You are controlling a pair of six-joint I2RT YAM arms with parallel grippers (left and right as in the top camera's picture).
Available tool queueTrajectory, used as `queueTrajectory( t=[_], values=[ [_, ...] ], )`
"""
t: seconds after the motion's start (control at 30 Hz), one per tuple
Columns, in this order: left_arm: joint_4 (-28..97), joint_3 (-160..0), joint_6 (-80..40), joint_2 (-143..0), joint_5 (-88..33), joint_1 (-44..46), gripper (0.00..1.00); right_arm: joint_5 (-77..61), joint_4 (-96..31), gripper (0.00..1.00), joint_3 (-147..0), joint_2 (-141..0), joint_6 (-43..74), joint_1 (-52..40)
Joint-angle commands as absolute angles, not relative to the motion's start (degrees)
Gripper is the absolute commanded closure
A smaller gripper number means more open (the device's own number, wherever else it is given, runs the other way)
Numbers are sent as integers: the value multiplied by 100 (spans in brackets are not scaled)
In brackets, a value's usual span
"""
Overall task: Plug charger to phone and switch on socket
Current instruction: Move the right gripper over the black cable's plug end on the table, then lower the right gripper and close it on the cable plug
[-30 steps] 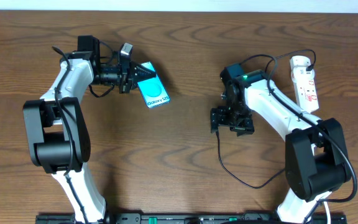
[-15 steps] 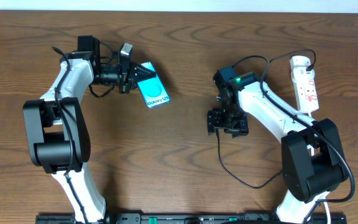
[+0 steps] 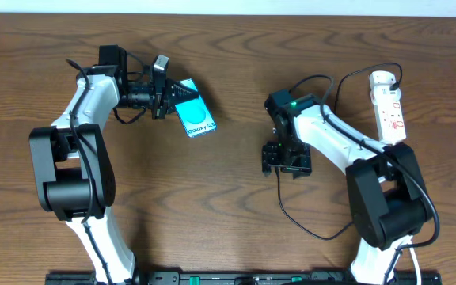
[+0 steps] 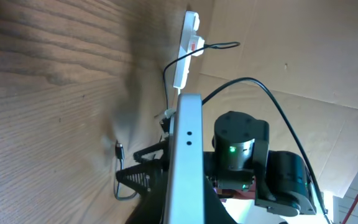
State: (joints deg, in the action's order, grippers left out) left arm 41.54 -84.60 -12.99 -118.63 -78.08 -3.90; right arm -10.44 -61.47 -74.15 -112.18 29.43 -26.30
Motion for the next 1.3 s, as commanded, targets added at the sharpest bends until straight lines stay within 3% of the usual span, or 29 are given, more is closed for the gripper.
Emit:
queueTrajectory(
  t=[0.0, 0.2, 0.3, 0.9, 1.17, 1.27],
  values=[
    [4150, -8460, -1160, -11826, -8036, -384, 93, -978, -6121, 32, -7489, -11371, 3020, -2711],
    [4150, -8460, -1160, -11826, -8036, -384, 93, -934, -6097, 37, -7489, -11413, 3020, -2722],
    [4152, -8460, -1160, -11826, -8036, -384, 93, -932, -6023, 45, -7489, -11428, 3041, -2762],
    [4195, -8460, -1160, -11826, -8036, -381, 93, -668, -5889, 51, -7489, -11450, 3170, -2840],
    [4222, -8460, -1160, -11826, -8036, -384, 93, -611, -5887, 62, -7489, -11450, 3175, -2840],
    [4237, -8460, -1160, -11826, -8036, -384, 93, -609, -5874, 62, -7489, -11450, 3175, -2840]
  ],
)
